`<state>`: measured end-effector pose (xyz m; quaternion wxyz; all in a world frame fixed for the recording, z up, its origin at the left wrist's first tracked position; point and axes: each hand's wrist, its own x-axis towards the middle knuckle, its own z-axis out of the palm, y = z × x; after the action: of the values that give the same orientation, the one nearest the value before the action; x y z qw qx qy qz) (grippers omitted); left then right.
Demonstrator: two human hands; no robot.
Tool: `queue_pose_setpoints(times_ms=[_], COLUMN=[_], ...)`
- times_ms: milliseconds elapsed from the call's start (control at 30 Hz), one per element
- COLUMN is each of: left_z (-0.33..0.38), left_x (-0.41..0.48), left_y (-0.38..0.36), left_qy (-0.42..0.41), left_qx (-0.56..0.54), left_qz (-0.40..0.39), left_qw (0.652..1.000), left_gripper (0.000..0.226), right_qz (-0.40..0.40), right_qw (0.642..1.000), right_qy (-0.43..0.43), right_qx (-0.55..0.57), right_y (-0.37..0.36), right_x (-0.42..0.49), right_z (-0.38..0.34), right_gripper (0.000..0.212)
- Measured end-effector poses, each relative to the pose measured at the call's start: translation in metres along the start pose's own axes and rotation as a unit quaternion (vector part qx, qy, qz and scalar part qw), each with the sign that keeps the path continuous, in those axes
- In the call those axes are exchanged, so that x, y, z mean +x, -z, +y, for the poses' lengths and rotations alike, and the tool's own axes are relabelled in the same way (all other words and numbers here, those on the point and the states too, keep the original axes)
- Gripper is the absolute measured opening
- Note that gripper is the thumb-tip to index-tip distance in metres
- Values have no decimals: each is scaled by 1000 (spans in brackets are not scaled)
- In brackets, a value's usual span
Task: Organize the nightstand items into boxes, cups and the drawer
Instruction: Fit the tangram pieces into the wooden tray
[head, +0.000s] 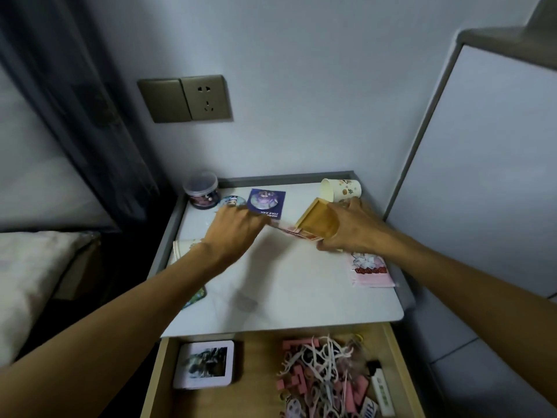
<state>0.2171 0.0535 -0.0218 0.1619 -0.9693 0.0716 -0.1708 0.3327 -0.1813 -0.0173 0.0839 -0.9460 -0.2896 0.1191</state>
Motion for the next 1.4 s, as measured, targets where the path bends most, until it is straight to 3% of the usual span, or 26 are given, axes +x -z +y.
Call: queue_pose_setpoints(times_ms=[100,267,433,567,633,667,767,800,833,933,1000,1067,1167,1300,1400], left_z=[11,20,26,21,21,23,39,44,48,61,63,58,47,47,45], left_x=[-11,-9,-8,-15,-27,-34,-66,-77,-87,-124,-145,-163,-183,-201,-213], left_y=[-10,-25,-13,8,21,29,56,63,68,78,84,89,91,81,75], left_qy=[-2,-5,13,115,218,272,370,382,391,438,471,481,494,560,583], left_qx=[-16,-56,-89,-231,-384,-484,-734,-771,-788,-785,-767,-748,-740,-733,-732], left_qz=[-3,-49,-196,-146,-103,-89,-52,-47,-43,-23,-23,-42,-67,-49,-44], left_qw=[1000,997,977,955,891,827,567,507,474,438,437,455,451,384,349], left_gripper=[23,14,56,53,48,46,36,35,35,31,25,25,27,34,33], right_qz=[-5,34,42,39,37,37,39,43,43,6,-11,-11,-35,-120,-126], right_qw=[1000,995,997,999,998,997,991,988,986,982,979,970,931,859,833], right_qy=[0,19,21,22,26,32,76,93,110,148,156,142,83,0,-13], right_qx=[18,-89,-54,10,39,57,106,112,115,114,129,197,355,498,538], right_y=[4,10,12,12,12,13,10,8,4,-17,-32,-44,-57,-78,-92], right_x=[-3,0,-2,-12,-22,-28,-55,-65,-75,-106,-120,-128,-136,-146,-146], right_z=[8,11,1,-21,-34,-40,-64,-72,-80,-108,-121,-126,-125,-135,-147], right_gripper=[110,104,101,101,103,104,104,105,106,114,110,91,41,24,16])
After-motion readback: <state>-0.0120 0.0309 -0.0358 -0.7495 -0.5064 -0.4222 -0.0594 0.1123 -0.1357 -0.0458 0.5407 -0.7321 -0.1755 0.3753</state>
